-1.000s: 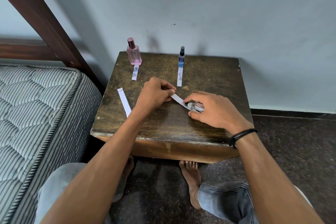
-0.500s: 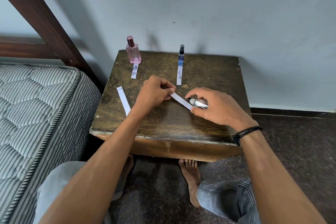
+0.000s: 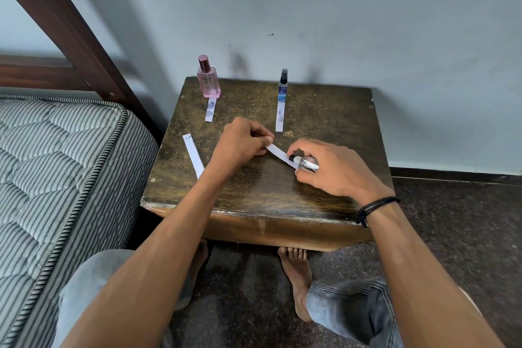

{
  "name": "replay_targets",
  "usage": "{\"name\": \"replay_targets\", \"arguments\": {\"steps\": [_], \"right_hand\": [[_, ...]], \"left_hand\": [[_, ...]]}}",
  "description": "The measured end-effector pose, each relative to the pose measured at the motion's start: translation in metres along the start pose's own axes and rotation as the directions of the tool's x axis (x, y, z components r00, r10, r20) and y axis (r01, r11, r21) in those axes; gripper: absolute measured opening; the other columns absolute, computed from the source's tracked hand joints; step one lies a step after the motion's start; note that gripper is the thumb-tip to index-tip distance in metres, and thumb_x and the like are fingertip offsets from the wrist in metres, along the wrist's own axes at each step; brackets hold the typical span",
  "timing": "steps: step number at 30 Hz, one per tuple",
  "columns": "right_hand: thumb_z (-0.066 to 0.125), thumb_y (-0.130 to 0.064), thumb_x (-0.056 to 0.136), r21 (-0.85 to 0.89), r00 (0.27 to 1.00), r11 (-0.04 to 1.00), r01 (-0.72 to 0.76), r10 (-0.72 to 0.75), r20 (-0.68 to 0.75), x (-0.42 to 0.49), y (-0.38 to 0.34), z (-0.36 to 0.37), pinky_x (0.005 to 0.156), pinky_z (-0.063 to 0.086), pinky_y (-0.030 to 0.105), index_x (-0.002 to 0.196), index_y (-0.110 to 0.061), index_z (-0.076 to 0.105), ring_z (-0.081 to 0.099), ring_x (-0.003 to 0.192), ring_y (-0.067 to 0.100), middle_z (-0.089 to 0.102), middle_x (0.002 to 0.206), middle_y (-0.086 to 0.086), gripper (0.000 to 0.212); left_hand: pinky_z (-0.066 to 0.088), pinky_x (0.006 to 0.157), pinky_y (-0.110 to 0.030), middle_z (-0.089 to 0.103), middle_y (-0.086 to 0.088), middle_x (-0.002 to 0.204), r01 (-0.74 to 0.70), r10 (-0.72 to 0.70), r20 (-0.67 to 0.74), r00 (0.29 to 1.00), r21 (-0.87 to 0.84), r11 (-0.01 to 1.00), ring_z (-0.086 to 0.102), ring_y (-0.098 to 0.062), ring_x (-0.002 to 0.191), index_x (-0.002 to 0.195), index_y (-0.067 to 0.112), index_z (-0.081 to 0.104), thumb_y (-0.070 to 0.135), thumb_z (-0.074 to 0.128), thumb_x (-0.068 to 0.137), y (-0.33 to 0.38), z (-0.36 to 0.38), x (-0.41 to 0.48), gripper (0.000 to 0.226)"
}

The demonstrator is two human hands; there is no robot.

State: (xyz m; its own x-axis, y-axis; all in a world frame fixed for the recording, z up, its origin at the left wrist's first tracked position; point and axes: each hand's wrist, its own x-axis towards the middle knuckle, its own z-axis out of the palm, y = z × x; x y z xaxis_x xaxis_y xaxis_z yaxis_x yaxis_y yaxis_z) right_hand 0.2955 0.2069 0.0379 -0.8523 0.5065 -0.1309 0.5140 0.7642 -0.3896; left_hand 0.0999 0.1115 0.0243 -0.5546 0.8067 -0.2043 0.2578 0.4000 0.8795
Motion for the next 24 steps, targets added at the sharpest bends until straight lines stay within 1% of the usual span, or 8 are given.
{"name": "replay_targets", "arguments": {"steps": [2,5,9,14,17,20,22,24], "right_hand": [[0.064,-0.041,0.089,-0.008,1.0,1.0,-0.001,0.001,-0.007,0.0,0.0,0.0,0.072,0.05,0.035,0.122,-0.049,0.053,0.061,0.077,0.018,0.049,0.103,-0.024,0.036],[0.064,-0.042,0.089,-0.016,1.0,1.0,0.0,0.0,-0.013,0.0,0.001,0.0,0.073,0.05,0.035,0.121,-0.049,0.052,0.062,0.08,0.018,0.05,0.103,-0.025,0.035],[0.062,-0.043,0.089,-0.029,1.0,0.999,0.016,-0.017,-0.012,0.0,0.003,0.004,0.068,0.046,0.034,0.119,-0.048,0.052,0.061,0.078,0.017,0.053,0.104,-0.024,0.033],[0.062,-0.043,0.089,-0.027,1.0,0.999,0.023,-0.023,0.0,0.0,0.001,0.003,0.072,0.051,0.036,0.118,-0.048,0.052,0.062,0.082,0.019,0.062,0.118,-0.021,0.031],[0.064,-0.043,0.088,-0.026,1.0,1.0,0.014,-0.014,0.008,0.0,0.003,0.001,0.07,0.049,0.034,0.118,-0.048,0.053,0.062,0.082,0.017,0.061,0.111,-0.022,0.032],[0.068,-0.042,0.087,0.029,1.0,0.999,-0.025,0.025,-0.004,-0.001,0.009,-0.005,0.062,0.04,0.029,0.117,-0.05,0.056,0.056,0.071,0.006,0.054,0.09,-0.027,0.034],[0.07,-0.04,0.086,0.095,0.999,0.995,-0.041,0.043,-0.018,-0.002,0.014,-0.008,0.06,0.037,0.028,0.118,-0.05,0.057,0.052,0.067,0.001,0.054,0.092,-0.026,0.036],[0.071,-0.038,0.086,0.158,0.998,0.987,-0.043,0.048,-0.031,-0.003,0.016,-0.011,0.059,0.037,0.027,0.117,-0.051,0.057,0.053,0.065,0.003,0.059,0.099,-0.019,0.036]], "left_hand": [[0.064,0.078,-0.032,0.075,-0.005,0.093,-0.001,0.001,-0.001,1.0,0.0,1.0,0.074,-0.017,0.089,0.094,0.008,0.078,0.004,0.074,0.089,0.0,0.0,0.0,0.007],[0.064,0.078,-0.032,0.075,-0.006,0.094,0.002,-0.002,-0.002,1.0,0.001,1.0,0.074,-0.017,0.09,0.094,0.007,0.078,0.004,0.074,0.089,-0.001,0.0,0.001,0.007],[0.064,0.078,-0.032,0.075,-0.004,0.093,0.01,-0.01,-0.007,1.0,0.002,1.0,0.074,-0.016,0.089,0.092,0.008,0.078,0.005,0.075,0.089,-0.001,0.0,0.001,0.006],[0.064,0.078,-0.031,0.075,-0.004,0.093,0.007,-0.007,-0.008,1.0,0.006,1.0,0.074,-0.015,0.089,0.093,0.009,0.078,0.006,0.075,0.089,-0.002,0.0,0.002,0.006],[0.064,0.079,-0.032,0.075,-0.004,0.093,0.009,-0.009,-0.005,1.0,0.006,1.0,0.074,-0.016,0.089,0.093,0.009,0.078,0.006,0.074,0.089,-0.002,0.0,0.002,0.006],[0.064,0.079,-0.032,0.075,-0.005,0.093,0.01,-0.01,-0.003,1.0,0.0,1.0,0.074,-0.016,0.089,0.091,0.009,0.078,0.005,0.075,0.089,-0.002,0.0,0.002,0.006],[0.064,0.079,-0.032,0.075,-0.005,0.094,0.009,-0.009,-0.005,1.0,-0.002,1.0,0.074,-0.016,0.089,0.091,0.009,0.078,0.005,0.075,0.089,-0.002,0.0,0.001,0.006],[0.064,0.079,-0.032,0.075,-0.005,0.094,0.006,-0.006,-0.001,1.0,0.0,1.0,0.074,-0.016,0.089,0.092,0.009,0.078,0.005,0.074,0.089,-0.001,0.0,0.001,0.006]]}}
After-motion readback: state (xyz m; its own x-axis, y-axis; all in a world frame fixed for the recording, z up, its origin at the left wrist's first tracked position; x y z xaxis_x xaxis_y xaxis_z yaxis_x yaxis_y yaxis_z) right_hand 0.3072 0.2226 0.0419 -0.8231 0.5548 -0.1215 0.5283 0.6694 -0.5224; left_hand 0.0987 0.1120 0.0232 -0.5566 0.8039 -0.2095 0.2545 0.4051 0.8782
